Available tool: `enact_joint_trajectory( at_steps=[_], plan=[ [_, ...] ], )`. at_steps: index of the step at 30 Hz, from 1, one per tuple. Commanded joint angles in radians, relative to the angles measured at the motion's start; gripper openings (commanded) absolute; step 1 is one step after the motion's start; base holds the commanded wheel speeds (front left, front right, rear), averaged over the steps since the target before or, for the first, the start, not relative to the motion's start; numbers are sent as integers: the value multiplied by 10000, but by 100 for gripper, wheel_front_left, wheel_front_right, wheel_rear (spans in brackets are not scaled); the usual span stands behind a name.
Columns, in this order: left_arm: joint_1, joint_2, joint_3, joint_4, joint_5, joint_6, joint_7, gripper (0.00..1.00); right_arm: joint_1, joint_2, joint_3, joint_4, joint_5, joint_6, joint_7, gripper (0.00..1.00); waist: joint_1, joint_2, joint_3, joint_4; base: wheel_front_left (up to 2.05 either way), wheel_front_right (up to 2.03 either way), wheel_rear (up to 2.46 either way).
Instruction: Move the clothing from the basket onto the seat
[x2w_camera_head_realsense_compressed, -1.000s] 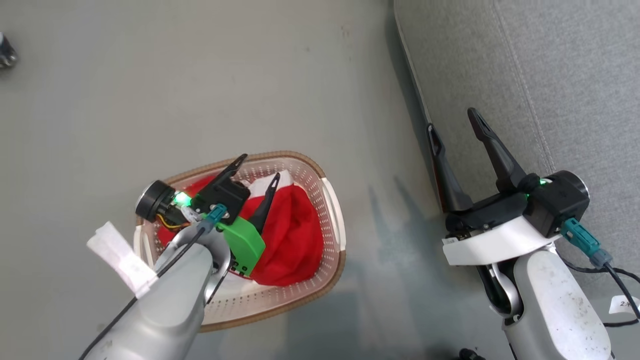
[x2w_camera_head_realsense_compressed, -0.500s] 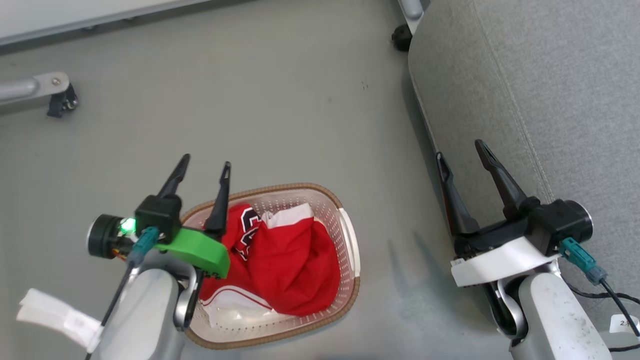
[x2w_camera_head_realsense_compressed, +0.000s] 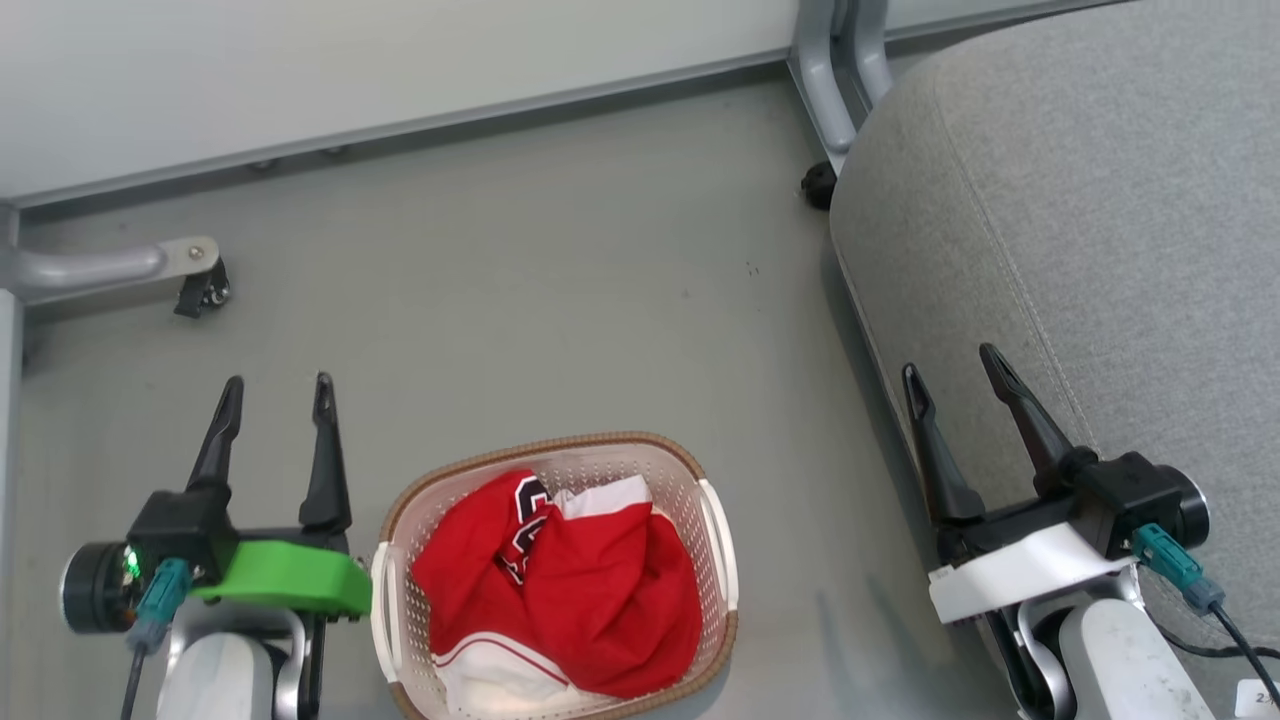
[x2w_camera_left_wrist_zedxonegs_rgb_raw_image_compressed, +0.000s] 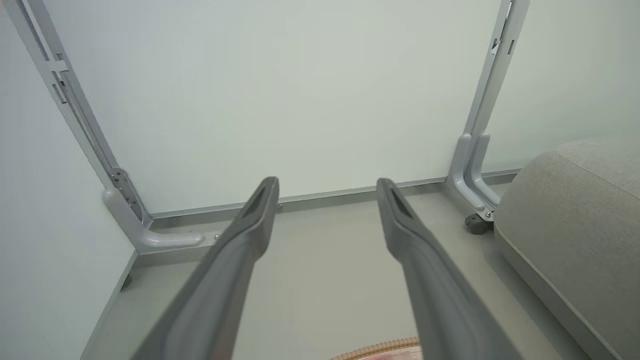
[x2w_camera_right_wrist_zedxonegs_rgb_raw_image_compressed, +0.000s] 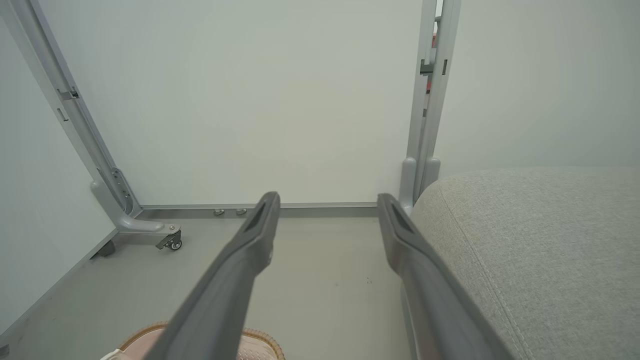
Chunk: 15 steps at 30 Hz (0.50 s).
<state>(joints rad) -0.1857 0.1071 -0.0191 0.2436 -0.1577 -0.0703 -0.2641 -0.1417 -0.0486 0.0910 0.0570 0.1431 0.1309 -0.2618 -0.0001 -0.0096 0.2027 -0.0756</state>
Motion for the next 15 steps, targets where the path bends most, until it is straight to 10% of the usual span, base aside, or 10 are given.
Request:
enact_joint_trajectory(
  at_steps=[1, 15],
  plan=[
    [336, -82, 150, -82, 151, -66, -6, 100, 224, -33, -42, 35, -61, -3, -49, 100, 1, 96, -353, 113, 0, 0, 0],
    [1587, -351, 778, -474, 588, -376, -7, 100, 809, -35, -158, 95, -238, -3, -49, 100, 1, 96, -1071, 518, 0, 0, 0]
  ],
)
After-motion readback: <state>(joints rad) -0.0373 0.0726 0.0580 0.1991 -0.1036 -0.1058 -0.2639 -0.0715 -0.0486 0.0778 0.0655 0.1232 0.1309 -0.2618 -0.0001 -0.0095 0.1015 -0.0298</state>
